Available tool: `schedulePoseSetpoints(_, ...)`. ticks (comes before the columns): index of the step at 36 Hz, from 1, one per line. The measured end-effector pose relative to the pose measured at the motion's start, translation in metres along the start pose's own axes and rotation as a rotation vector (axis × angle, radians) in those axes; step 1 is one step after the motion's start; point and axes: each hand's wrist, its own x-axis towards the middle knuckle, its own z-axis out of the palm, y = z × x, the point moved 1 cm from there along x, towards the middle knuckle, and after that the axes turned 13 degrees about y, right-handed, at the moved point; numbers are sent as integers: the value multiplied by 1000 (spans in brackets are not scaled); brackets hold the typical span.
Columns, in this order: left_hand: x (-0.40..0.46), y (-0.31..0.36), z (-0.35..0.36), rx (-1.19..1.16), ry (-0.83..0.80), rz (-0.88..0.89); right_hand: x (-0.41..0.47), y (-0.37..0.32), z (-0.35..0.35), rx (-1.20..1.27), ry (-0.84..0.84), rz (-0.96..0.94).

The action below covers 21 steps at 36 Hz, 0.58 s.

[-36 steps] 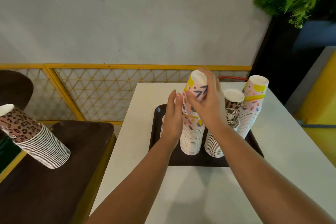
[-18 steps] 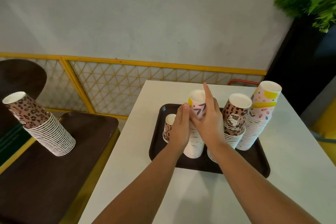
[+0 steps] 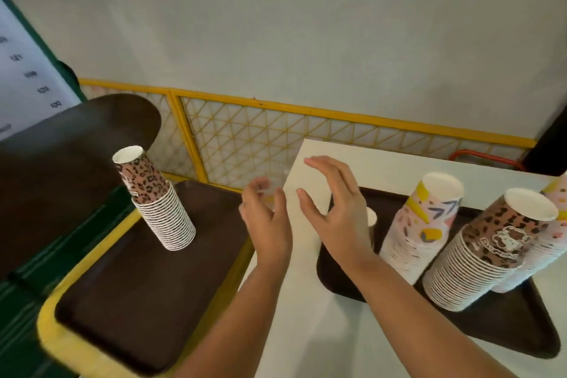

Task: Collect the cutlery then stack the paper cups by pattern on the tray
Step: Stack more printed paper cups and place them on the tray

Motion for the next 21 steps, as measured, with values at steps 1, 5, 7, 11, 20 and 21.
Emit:
schedulePoseSetpoints(1, 14, -5, -9, 19, 46, 13, -2, -3, 15, 17, -21, -12)
schedulePoseSetpoints(5, 64, -21, -48, 97, 207, 22, -10, -18, 73, 60, -108, 3)
schedulePoseSetpoints(7, 88, -30, -66, 146, 265, 25, -14, -25, 101, 77, -157, 31)
schedulePoseSetpoints(11, 133, -50, -98, 243, 323, 6, -17, -39, 156, 104, -231, 50)
schedulePoseSetpoints(20, 201, -107, -134, 260, 66, -72, -20, -60, 250, 183, -325, 114)
schedulePoseSetpoints(21, 205, -114, -135, 228, 27, -68, -20, -62, 258, 187, -339, 138)
